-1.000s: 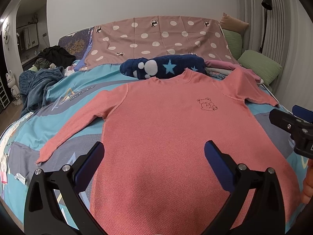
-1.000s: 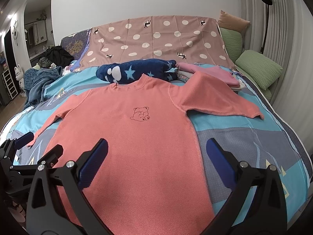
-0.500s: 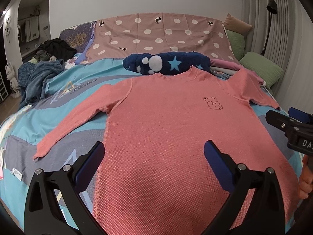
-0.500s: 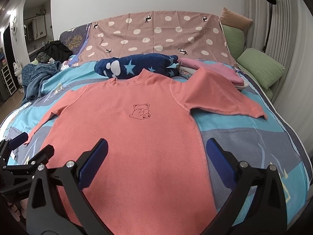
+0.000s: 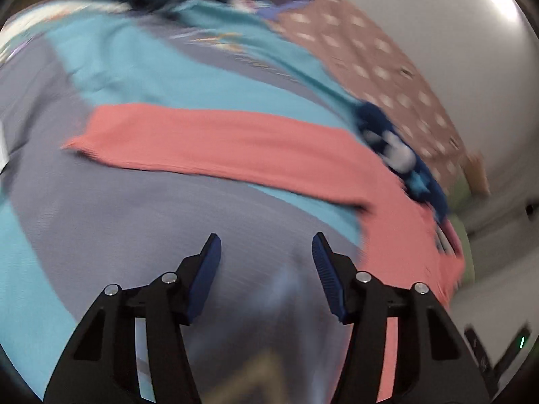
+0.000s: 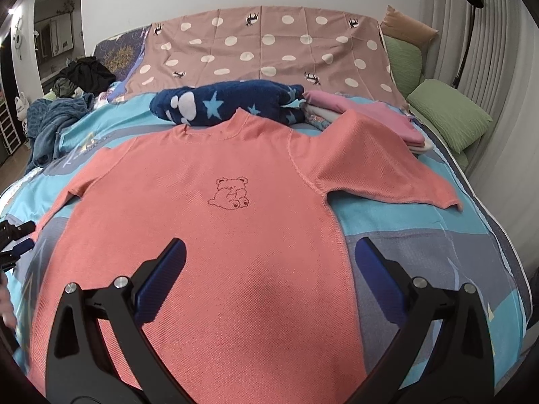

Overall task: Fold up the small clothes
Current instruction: 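Grasp the shirt sleeve cuff with the left tool and lift it, then fold the held sleeve across the shirt body with the left tool, then release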

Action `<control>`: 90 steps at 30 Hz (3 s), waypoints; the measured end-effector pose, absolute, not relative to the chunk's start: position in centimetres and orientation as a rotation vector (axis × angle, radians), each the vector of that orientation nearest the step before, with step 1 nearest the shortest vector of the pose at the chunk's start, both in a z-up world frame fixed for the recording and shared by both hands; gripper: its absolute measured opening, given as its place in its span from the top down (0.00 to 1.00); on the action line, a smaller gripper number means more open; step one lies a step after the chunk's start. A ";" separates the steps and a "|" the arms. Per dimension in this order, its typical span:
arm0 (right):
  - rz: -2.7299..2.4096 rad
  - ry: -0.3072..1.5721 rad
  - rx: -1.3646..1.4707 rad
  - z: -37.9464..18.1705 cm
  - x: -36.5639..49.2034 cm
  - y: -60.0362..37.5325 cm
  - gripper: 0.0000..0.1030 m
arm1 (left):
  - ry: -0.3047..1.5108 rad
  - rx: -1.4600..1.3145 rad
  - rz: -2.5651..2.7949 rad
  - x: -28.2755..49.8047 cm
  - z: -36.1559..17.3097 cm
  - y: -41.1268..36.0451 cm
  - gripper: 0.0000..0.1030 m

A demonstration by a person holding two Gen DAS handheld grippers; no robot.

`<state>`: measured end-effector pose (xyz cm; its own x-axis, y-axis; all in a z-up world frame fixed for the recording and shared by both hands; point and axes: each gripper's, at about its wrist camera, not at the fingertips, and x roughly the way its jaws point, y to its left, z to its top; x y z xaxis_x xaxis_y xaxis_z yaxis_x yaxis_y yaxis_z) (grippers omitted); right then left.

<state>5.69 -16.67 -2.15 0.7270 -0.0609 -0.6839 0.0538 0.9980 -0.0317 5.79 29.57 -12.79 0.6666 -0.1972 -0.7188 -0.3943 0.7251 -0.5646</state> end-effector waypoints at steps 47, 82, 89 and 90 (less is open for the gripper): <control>0.004 0.881 0.179 -4.8 10.3 -25.5 0.13 | 0.768 -0.080 -0.479 14.9 -4.5 -1.1 0.45; 0.044 0.973 0.272 -8.2 22.4 -24.3 0.67 | 0.827 0.104 0.126 16.2 -8.9 12.0 0.37; 0.305 0.897 0.267 -4.9 18.0 -22.5 0.65 | 0.787 -0.131 -0.020 13.9 -5.9 13.6 0.66; 0.364 0.917 0.261 -5.3 17.8 -21.5 0.65 | 0.777 -0.162 -0.062 14.0 -5.3 13.3 0.71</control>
